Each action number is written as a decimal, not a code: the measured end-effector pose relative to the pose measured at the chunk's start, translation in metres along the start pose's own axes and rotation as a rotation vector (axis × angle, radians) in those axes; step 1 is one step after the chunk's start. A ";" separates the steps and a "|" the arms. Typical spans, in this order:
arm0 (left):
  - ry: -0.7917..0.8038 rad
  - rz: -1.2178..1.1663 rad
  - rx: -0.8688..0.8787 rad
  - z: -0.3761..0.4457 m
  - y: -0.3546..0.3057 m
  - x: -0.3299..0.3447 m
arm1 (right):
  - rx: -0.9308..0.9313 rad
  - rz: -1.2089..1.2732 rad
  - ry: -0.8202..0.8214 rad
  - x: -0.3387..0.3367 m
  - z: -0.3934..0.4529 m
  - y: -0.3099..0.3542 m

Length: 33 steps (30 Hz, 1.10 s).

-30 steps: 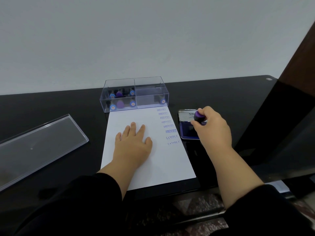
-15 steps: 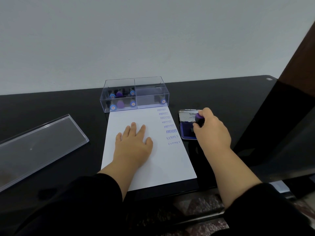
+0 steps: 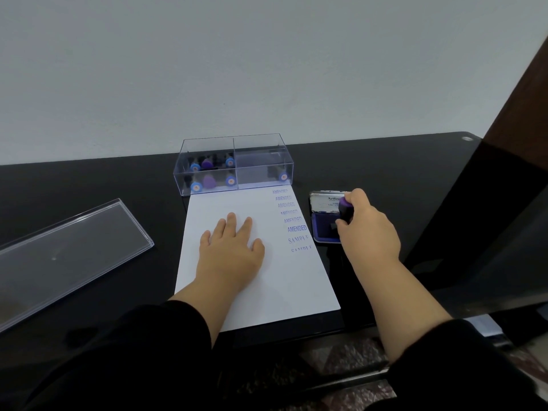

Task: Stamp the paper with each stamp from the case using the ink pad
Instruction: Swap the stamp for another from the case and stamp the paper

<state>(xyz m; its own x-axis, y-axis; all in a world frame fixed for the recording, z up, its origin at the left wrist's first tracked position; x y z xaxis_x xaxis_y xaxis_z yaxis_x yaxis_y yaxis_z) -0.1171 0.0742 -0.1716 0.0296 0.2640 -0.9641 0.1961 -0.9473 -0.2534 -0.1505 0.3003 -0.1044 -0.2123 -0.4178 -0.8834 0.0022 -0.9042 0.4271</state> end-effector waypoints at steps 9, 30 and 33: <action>0.010 0.000 -0.004 0.000 0.000 0.000 | -0.013 0.050 -0.029 -0.006 -0.004 0.001; -0.010 -0.037 -0.004 -0.001 0.000 -0.001 | -0.227 0.171 0.112 0.007 -0.049 0.047; -0.004 -0.028 -0.005 0.000 0.000 0.000 | -0.230 0.164 0.133 0.010 -0.051 0.048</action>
<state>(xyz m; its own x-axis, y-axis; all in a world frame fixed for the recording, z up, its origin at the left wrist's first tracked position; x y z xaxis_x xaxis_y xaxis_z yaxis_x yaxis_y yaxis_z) -0.1172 0.0739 -0.1713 0.0198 0.2899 -0.9569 0.2015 -0.9386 -0.2802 -0.1024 0.2478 -0.1023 -0.0607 -0.5541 -0.8302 0.2497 -0.8137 0.5249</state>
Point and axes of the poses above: each hand's wrist, its own z-axis towards the middle knuckle, its own x-axis out of the palm, y = z × x, the point moved 10 cm from there along z, towards the middle knuckle, and after that the axes turned 4 degrees about -z, right-handed, at the moved point
